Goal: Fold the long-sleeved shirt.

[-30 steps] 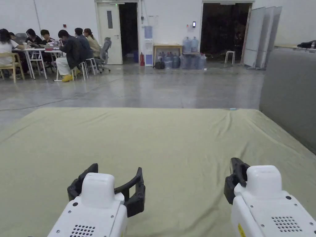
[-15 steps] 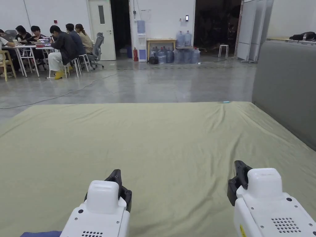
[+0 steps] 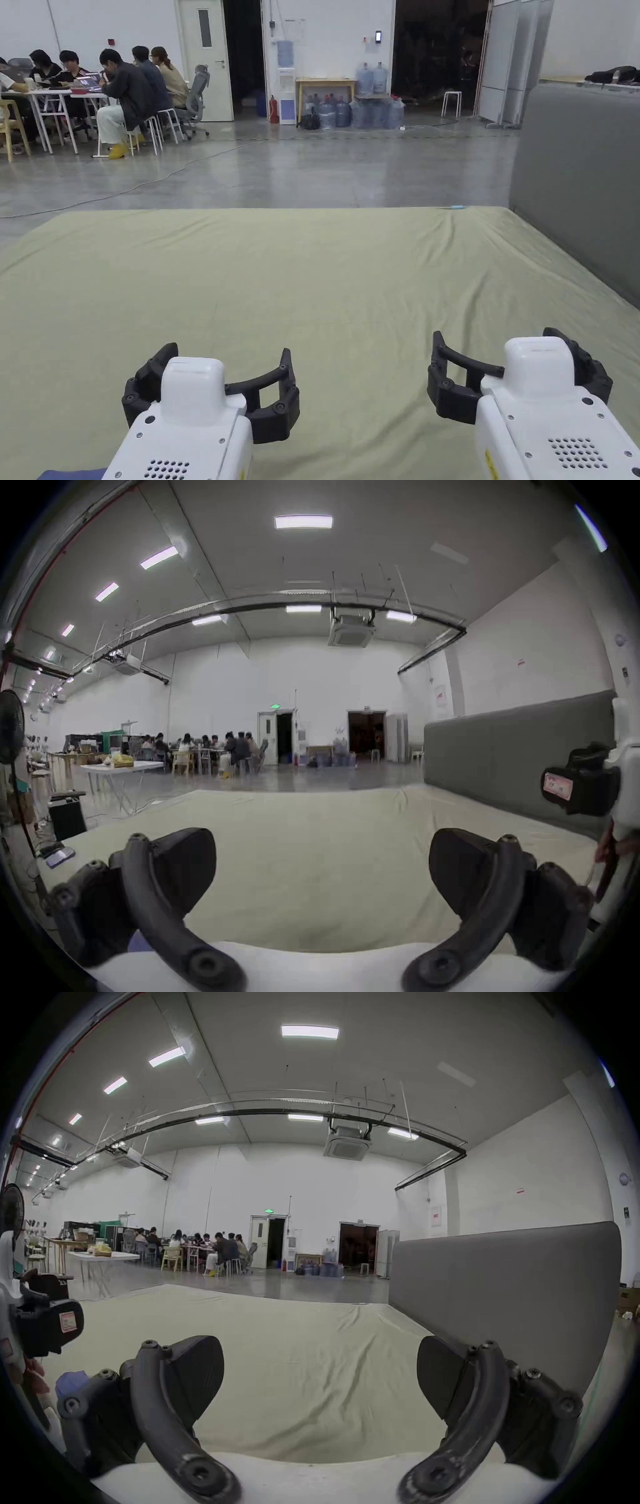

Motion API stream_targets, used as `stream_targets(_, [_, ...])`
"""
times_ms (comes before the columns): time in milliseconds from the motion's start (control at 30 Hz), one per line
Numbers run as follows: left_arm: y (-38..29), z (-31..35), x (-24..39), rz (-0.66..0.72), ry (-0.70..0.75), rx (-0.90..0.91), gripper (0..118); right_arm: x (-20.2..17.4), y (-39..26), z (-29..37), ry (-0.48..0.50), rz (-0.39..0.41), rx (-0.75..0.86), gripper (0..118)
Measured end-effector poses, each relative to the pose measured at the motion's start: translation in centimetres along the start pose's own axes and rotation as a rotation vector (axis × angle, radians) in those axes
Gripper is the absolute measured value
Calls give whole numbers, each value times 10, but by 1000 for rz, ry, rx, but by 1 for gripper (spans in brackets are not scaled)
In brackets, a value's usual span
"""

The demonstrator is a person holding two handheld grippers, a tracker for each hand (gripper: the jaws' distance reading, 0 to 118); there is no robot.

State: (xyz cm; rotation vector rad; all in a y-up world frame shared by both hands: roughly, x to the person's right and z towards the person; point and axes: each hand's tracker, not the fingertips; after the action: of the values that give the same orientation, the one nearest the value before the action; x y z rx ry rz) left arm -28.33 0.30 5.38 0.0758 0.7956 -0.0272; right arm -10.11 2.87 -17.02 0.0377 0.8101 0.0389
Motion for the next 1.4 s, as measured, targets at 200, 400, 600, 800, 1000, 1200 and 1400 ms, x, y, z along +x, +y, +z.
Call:
stream_targets(200, [2, -4, -2, -54, 66, -42, 118, 7, -11, 1, -53, -44, 66, 112])
stream_targets(400, [3, 0, -6, 6, 67, -48, 117, 11, -3, 6, -40, -21, 72, 112])
stream_targets(600, [1, 0, -6, -4, 57, -83, 117, 10, -4, 6, -39, -31, 45, 112])
stream_targets(800, [7, 4, -7, -17, 47, -67, 117, 2, -1, 7, -41, -5, 43, 112])
stream_targets(1000, [8, 10, -11, -1, 50, -65, 117, 0, -1, 15, -52, 17, 65, 112])
stream_targets(1200, [7, 12, -9, -27, 61, -70, 117, 4, 0, 15, -48, 0, 61, 112])
stream_targets(1400, [4, 9, -6, -31, 56, -76, 117, 4, 0, 14, -48, 1, 56, 112])
